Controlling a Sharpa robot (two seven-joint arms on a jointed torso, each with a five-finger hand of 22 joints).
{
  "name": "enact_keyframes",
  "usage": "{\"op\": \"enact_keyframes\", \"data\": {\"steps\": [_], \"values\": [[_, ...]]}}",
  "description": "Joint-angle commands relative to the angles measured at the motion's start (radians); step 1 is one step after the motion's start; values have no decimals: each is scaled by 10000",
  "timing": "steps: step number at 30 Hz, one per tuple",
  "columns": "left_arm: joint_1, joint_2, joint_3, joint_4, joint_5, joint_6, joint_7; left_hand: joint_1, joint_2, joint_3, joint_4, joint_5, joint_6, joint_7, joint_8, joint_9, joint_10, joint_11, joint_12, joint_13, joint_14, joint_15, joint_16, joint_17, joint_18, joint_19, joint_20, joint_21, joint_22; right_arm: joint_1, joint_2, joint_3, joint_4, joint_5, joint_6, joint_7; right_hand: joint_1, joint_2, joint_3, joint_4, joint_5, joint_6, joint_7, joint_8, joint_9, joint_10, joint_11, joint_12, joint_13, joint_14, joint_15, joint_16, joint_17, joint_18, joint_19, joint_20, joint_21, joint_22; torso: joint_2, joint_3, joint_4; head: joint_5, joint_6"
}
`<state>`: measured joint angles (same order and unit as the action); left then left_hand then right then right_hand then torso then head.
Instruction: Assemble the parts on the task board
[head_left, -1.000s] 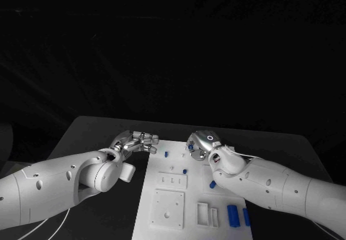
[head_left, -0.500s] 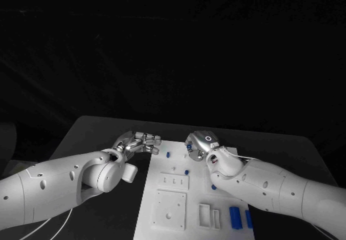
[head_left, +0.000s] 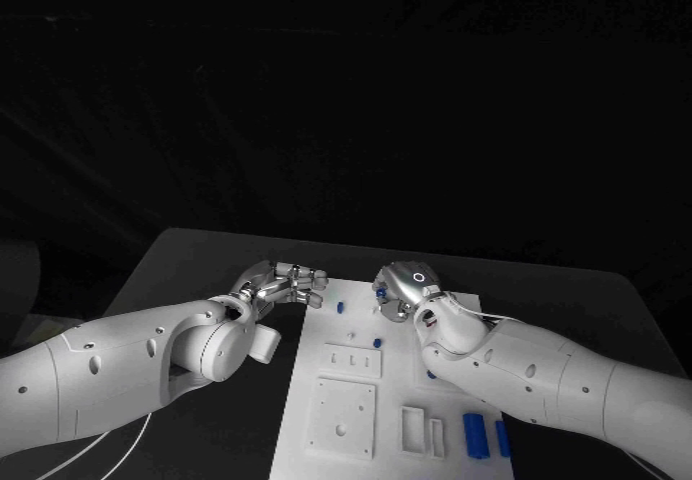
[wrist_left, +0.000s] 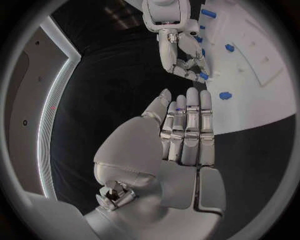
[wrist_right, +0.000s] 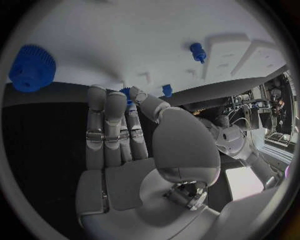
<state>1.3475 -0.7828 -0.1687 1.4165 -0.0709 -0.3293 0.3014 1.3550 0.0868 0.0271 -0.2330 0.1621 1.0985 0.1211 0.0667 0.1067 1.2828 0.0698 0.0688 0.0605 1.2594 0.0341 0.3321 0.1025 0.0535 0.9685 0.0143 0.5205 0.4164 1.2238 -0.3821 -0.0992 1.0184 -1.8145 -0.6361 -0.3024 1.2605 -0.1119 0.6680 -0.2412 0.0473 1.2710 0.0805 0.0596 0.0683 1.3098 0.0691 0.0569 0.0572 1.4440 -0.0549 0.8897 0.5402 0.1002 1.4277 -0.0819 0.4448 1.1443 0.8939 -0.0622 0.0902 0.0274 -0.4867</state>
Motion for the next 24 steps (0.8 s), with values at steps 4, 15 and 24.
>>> {"op": "enact_keyframes", "data": {"steps": [4, 15, 24], "values": [[31, 27, 11, 29, -35, 22, 116, -126, -2, -28, -26, -21, -68, -17, -27, 10, -95, -7, -50, 0, -41, -2, 52, -11, 80, 70, -11, -52, -10, -11, 42, -1, -102, -137, 92, -67, 104, 29, 59, 2, 78, 73, -23, 40, 10, 476, -431, 13, 35, -5, -45, -45, -5, 169, 92, -1, -140, 98, 29, 1, -10, 27, 16], [57, 54, 12, 41, -35, 23, 113, -126, -2, -28, -26, -21, -68, -17, -27, 10, -95, -7, -50, 0, -41, -2, 52, -11, 80, 70, -11, -52, -10, -17, 124, -2, -211, -95, 155, -16, 95, 31, 58, 0, 77, 66, -23, 39, 9, 471, -431, 14, 35, -6, -42, -47, -11, 164, 107, 2, -193, 150, 60, 7, -9, 79, -55], [62, 77, 12, 93, -35, 31, 112, -126, -2, -28, -26, -21, -68, -17, -27, 10, -95, -7, -50, 0, -41, -2, 52, -11, 80, 70, -11, -52, -10, -18, 147, 0, -233, -85, 147, 10, 95, 31, 58, 0, 77, 66, -23, 39, 9, 471, -431, 14, 35, -6, -42, -47, -11, 164, 107, 2, -193, 150, 74, -2, -27, 116, -66]]}}
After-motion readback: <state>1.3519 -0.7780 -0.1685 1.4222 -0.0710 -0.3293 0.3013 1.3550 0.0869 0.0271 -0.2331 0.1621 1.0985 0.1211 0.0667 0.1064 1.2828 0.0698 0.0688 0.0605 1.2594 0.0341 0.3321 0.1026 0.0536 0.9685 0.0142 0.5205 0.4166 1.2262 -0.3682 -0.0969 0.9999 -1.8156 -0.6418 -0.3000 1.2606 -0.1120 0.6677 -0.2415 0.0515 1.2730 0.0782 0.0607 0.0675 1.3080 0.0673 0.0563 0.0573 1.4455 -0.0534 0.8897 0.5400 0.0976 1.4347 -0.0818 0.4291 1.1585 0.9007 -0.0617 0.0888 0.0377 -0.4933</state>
